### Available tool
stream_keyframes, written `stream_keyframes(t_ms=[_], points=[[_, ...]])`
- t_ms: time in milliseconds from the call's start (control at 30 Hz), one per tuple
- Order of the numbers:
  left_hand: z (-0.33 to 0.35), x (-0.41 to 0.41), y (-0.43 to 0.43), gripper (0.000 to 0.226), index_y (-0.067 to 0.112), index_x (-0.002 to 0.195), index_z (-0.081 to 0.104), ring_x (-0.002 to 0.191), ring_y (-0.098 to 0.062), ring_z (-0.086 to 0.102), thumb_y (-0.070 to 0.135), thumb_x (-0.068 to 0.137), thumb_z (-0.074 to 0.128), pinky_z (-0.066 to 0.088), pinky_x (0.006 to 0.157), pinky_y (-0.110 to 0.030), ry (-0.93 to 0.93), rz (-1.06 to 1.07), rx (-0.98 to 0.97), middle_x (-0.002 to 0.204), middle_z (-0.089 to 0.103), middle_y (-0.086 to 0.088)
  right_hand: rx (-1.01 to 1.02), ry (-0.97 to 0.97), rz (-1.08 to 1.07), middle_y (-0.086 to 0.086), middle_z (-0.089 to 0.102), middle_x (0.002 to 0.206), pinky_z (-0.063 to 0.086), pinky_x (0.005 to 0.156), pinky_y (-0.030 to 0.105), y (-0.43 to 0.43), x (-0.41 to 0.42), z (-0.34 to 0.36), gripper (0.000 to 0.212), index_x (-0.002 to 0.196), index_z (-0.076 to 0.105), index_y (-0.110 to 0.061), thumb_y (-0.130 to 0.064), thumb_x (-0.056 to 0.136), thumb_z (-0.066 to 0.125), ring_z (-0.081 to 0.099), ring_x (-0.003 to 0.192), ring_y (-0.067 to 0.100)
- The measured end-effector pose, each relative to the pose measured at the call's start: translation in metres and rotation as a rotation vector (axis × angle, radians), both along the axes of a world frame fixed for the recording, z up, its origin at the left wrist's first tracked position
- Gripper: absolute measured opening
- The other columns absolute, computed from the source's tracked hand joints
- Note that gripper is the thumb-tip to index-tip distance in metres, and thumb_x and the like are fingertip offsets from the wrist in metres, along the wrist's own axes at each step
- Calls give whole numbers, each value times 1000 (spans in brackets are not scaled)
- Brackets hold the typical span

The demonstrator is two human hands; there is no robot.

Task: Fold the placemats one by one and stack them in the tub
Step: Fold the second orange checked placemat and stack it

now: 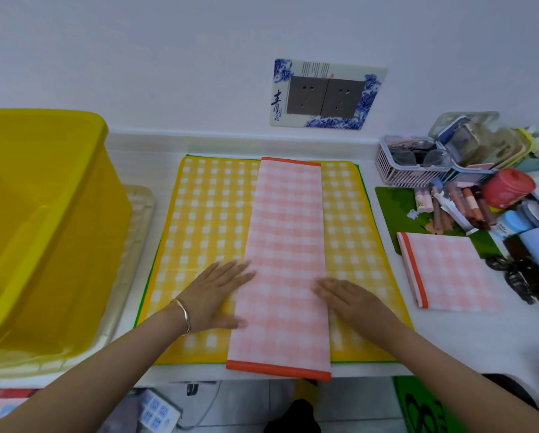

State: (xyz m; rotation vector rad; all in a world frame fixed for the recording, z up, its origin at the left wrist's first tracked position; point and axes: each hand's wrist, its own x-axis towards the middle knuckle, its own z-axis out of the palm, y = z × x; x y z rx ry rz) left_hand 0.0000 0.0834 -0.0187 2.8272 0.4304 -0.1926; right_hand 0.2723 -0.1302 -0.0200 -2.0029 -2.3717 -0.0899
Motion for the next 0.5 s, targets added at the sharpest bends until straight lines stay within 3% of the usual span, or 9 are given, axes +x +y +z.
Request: stream_keyframes(t_ms=[67, 267, 367, 500], points=[[-2, -5, -4, 101, 40, 142, -13, 140, -10, -22, 86, 67, 36, -18, 113, -32, 71, -26, 18, 151, -19, 15, 3, -37, 51, 5, 53, 136, 38, 101, 31, -2, -4, 3, 97, 137, 39, -14, 5, 53, 82, 53, 122, 19], [-9, -14, -14, 121, 38, 138, -30, 135, -12, -36, 92, 57, 42, -22, 111, -38, 186, -67, 65, 148, -34, 10, -59, -113, 98, 7, 51, 138, 38, 101, 35, 16, -16, -6, 86, 139, 36, -17, -4, 65, 78, 50, 125, 27], [-6, -15, -16, 132, 33, 141, -29, 133, -15, -39, 93, 50, 45, -23, 111, -41, 203, -100, 55, 147, -38, 4, -138, -29, 64, 5, 46, 142, 35, 102, 37, 21, -16, -9, 81, 142, 35, -21, -7, 73, 74, 45, 129, 29], [-2, -17, -18, 136, 30, 141, -30, 131, -16, -41, 96, 46, 41, -27, 108, -40, 228, -141, 79, 145, -42, 2, -204, 250, -34, -12, 24, 151, 29, 111, 33, 20, -12, -7, 83, 144, 25, -34, 15, 82, 47, 18, 142, 15]])
